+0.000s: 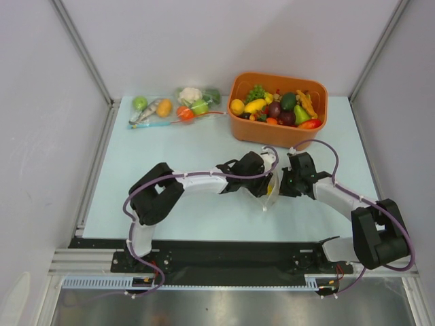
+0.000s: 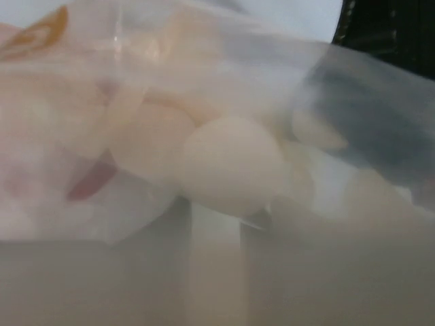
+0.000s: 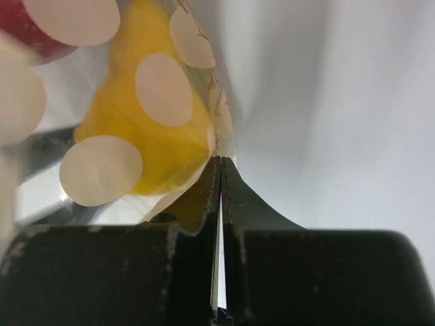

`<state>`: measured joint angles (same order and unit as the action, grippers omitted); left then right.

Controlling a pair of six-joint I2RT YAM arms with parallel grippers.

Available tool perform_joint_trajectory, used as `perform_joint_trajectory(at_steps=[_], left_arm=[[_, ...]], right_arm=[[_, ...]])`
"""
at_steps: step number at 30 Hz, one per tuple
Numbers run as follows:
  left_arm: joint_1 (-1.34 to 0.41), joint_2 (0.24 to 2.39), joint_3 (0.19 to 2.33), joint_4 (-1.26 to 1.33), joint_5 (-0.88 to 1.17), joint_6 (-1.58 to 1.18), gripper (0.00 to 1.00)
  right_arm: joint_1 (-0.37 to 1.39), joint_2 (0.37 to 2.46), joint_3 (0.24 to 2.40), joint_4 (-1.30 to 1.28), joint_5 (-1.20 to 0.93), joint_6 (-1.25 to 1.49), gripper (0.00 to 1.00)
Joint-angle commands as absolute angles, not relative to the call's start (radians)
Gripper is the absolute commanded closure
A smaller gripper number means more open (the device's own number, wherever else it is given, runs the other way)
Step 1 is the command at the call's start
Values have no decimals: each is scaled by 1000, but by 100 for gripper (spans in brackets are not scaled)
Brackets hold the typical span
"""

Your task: Open the zip-top bag and remove the fake food

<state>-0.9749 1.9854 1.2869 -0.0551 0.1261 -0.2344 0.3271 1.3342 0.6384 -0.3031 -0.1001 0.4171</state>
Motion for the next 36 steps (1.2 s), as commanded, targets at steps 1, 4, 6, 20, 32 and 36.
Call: perform_joint_trajectory(at_steps=[1, 4, 6, 20, 32, 36], left_arm=[[-973, 1977, 1318, -35, 133, -224, 72], [-973, 1962, 1304, -23, 146, -224, 88], [-973, 1944, 1299, -23, 152, -230, 93], [-971, 1908, 1311, 29, 195, -278, 40], [-971, 2009, 1399, 8, 140, -256, 37], [-973, 2032, 1416, -51, 121, -252, 38]], right_arm=[[334, 1335, 649, -288, -92, 410, 100], [333, 1336, 649, -293, -87, 407, 100], [328, 1338, 649, -294, -83, 407, 100], [313, 1315, 643, -298, -98, 408, 100], [316, 1284, 647, -304, -107, 416, 100], [318, 1282, 650, -302, -110, 414, 100]])
